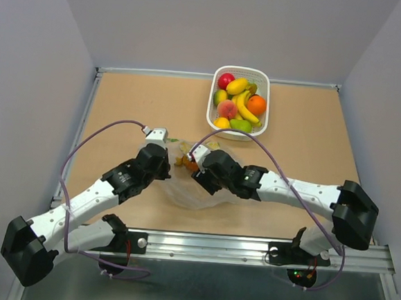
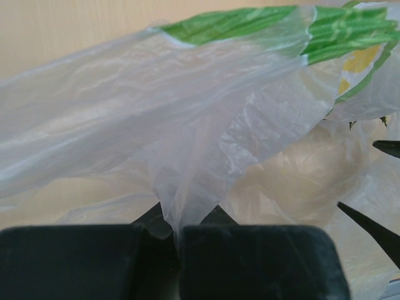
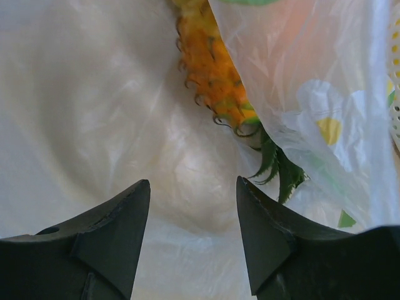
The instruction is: Untie the knot of the plastic bag and take out the fruit
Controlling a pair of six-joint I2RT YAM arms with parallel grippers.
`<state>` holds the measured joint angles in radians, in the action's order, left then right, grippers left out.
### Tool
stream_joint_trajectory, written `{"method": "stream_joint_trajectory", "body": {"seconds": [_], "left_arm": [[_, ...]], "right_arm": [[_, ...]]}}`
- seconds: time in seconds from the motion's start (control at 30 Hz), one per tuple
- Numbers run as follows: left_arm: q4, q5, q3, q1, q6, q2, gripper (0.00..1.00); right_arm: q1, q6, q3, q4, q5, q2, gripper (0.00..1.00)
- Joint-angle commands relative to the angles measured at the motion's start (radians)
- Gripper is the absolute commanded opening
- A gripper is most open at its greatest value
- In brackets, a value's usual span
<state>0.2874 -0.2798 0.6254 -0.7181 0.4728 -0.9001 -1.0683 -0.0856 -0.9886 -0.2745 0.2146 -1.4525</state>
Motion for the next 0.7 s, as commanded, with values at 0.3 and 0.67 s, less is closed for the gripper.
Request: {"method": "stream_joint_trajectory", "body": {"seconds": [0.3, 0.67], "left_arm": [[-0.022, -0.006, 0.03, 0.003, -0.002, 0.046, 0.0], [-0.022, -0.012, 0.027, 0.003, -0.005, 0.064, 0.0]], "right_arm": [[-0.005, -0.201, -0.159, 0.008, 0.413, -0.215, 0.76], [-0.002, -0.37, -0.142, 0.182, 0.552, -0.35, 0.85]]}}
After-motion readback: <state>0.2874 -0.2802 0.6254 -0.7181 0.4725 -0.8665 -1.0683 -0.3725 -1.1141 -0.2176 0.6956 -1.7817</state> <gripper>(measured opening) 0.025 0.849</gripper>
